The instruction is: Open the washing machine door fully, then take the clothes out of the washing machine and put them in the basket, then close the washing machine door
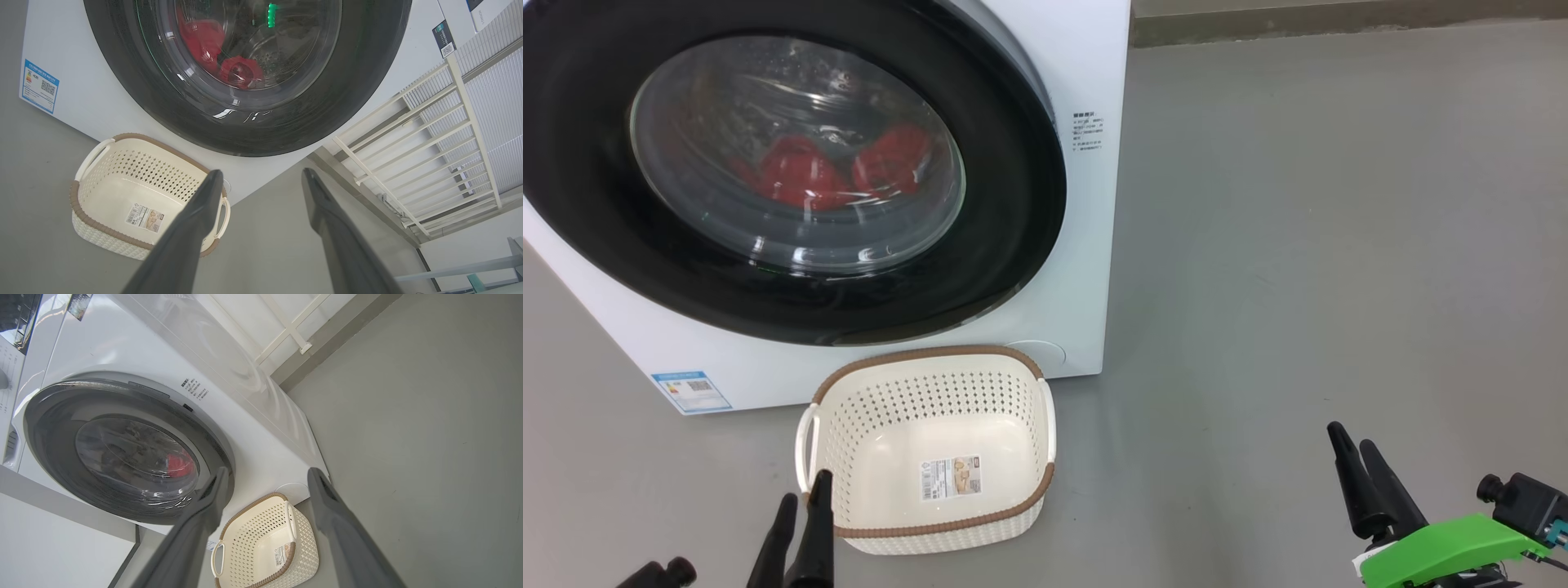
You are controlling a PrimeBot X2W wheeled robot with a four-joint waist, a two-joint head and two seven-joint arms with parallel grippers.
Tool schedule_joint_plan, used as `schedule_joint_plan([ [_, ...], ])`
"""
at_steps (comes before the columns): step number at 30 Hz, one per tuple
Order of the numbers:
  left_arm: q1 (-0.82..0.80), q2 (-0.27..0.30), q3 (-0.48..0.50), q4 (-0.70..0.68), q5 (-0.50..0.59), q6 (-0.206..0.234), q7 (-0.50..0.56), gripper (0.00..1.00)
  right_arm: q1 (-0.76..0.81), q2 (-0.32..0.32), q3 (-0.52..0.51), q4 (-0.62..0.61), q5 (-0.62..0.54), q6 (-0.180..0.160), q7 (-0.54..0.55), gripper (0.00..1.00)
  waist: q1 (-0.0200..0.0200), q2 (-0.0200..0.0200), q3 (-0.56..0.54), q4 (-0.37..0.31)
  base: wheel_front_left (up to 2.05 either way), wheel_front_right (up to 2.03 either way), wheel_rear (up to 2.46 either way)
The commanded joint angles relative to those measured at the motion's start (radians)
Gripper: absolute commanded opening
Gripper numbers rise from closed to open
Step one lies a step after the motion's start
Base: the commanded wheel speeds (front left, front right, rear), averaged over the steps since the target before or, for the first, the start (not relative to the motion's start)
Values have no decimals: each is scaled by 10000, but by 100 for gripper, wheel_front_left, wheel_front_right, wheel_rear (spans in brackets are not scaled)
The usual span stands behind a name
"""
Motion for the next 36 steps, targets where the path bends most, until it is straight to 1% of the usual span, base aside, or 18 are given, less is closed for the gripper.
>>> schedule_joint_plan([
  [1,-74,161,157,-362,296,88,-148,100,-149,-176,193,-312,-264,4,-138,100,-1,0,-1,3,0,0,0],
  [8,-13,171,146,-477,974,95,-325,100,-118,-265,318,-392,-796,4,-313,100,-1,0,9,12,0,0,0],
  [18,87,188,75,-669,2169,224,-623,100,-43,-362,366,-502,-1640,5,-608,100,-1,0,15,19,0,0,0],
  [23,119,196,18,-810,2778,276,-772,100,-3,-384,379,-524,-1822,5,-755,100,-1,0,46,21,0,0,0],
  [36,345,218,-88,-1046,4213,375,-1158,100,224,-599,421,-636,-2756,5,-1137,100,-1,0,-17,15,0,0,0],
])
